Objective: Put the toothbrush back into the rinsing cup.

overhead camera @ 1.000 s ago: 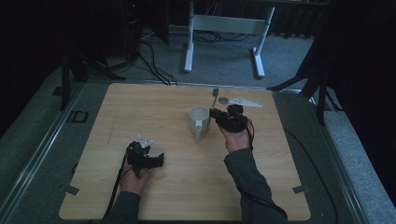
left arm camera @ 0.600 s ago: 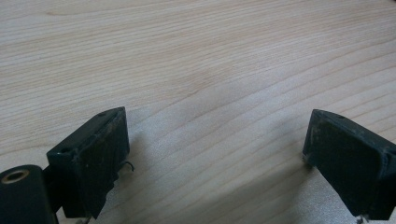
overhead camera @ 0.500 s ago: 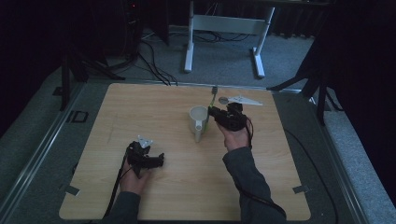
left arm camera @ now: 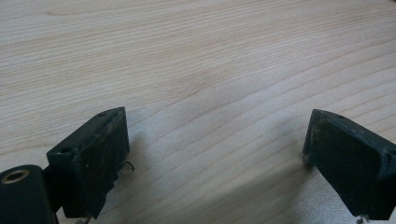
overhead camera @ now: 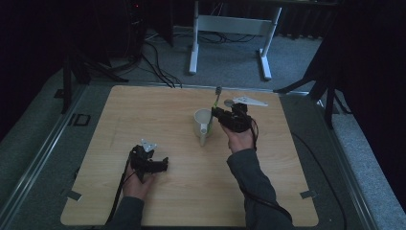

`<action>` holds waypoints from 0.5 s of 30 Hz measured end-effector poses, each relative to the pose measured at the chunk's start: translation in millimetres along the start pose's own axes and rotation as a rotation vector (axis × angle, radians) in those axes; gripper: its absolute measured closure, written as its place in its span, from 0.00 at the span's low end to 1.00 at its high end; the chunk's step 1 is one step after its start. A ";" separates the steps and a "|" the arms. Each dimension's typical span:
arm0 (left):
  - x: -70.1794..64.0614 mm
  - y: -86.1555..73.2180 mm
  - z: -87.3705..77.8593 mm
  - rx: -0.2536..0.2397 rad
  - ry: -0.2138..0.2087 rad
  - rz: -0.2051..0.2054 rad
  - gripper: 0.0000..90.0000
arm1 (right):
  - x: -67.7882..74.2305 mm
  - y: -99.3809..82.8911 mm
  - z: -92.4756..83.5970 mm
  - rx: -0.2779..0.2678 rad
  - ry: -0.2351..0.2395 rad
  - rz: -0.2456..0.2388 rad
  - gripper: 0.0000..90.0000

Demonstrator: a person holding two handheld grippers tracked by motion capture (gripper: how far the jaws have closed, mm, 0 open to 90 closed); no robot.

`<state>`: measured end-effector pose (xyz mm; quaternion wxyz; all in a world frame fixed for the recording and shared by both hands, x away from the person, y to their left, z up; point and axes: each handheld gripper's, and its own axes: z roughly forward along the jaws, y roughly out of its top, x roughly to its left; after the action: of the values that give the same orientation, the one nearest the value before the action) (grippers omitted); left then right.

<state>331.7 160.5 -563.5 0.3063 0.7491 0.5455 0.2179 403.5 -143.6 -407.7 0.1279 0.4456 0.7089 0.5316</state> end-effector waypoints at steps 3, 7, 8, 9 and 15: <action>0.0 0.0 0.0 0.000 0.000 0.000 0.08 | 1.2 0.8 0.3 -0.002 0.002 -0.004 0.91; 0.0 0.0 0.0 0.000 0.000 0.000 0.08 | 2.8 1.4 1.6 -0.006 0.006 -0.003 0.91; 0.0 0.0 0.0 0.000 0.000 0.000 0.08 | 3.2 1.4 1.9 -0.006 0.007 -0.004 0.90; 0.0 0.0 0.0 0.000 0.000 0.000 0.08 | 3.5 1.3 2.4 -0.007 0.007 -0.006 0.90; 0.0 0.0 0.0 0.000 0.000 0.000 0.08 | 5.9 1.8 4.8 -0.012 0.015 -0.012 0.90</action>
<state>331.7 160.4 -563.5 0.3063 0.7490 0.5456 0.2180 404.1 -136.0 -406.3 0.1285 0.4364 0.7094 0.5383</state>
